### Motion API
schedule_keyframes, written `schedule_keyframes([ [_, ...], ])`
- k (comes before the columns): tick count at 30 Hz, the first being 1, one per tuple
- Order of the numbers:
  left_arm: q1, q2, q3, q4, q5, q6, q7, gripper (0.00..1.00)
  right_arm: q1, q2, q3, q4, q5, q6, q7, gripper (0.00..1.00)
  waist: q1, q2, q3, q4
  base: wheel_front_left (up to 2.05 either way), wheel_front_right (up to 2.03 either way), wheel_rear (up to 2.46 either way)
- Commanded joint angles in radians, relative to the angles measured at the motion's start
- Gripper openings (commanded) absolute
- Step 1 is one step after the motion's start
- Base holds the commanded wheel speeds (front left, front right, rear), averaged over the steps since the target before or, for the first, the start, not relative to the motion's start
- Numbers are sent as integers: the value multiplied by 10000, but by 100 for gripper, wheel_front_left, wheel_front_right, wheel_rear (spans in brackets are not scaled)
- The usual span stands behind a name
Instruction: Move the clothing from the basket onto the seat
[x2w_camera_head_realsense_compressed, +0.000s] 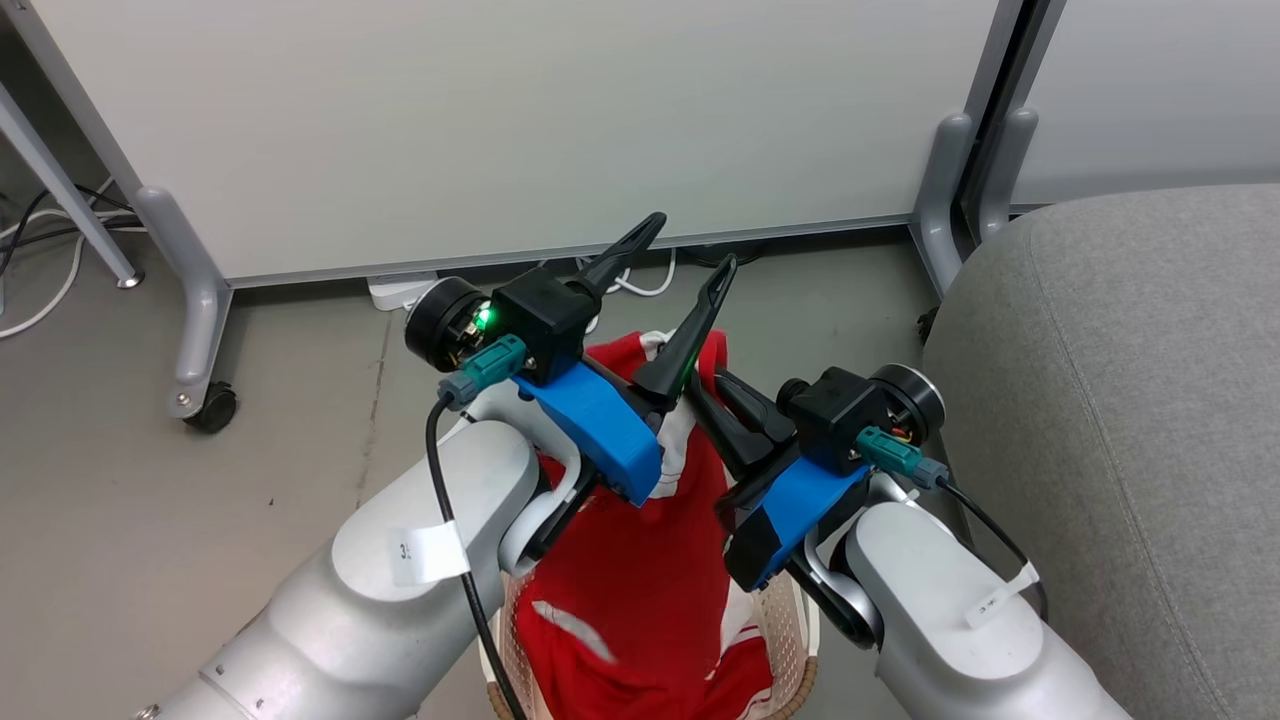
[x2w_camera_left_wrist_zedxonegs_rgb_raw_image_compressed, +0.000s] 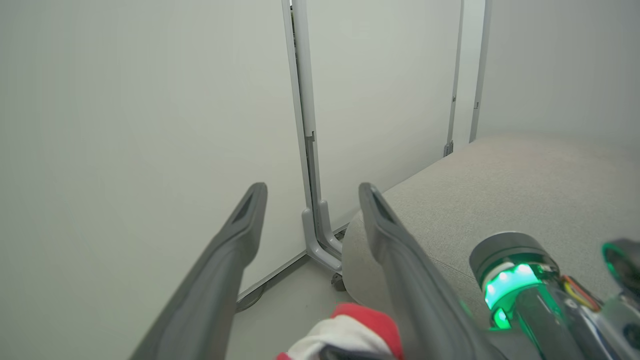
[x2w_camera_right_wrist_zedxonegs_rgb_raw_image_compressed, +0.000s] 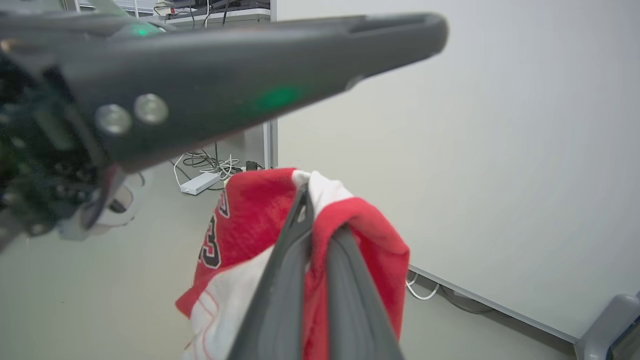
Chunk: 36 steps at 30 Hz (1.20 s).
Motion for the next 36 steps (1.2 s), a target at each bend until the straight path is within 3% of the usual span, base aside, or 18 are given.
schedule_keyframes([
  [1,-10,51,63,-27,64,39,-45,100,167,26,-47,-72,37,1,-42,0,0,-1,12,-13,0,0,0],
  [17,182,175,95,-220,287,163,-106,100,470,-4,-799,-547,-277,1,-42,0,0,-1,344,-470,0,0,0],
  [28,236,291,83,-416,426,189,-113,100,848,-253,-1741,-1402,-575,1,-42,0,0,-1,764,-1689,0,0,0],
  [36,172,270,-29,-535,576,166,-109,100,1343,-465,-2852,-2262,-791,1,-43,0,0,-1,1128,-2961,0,0,0],
])
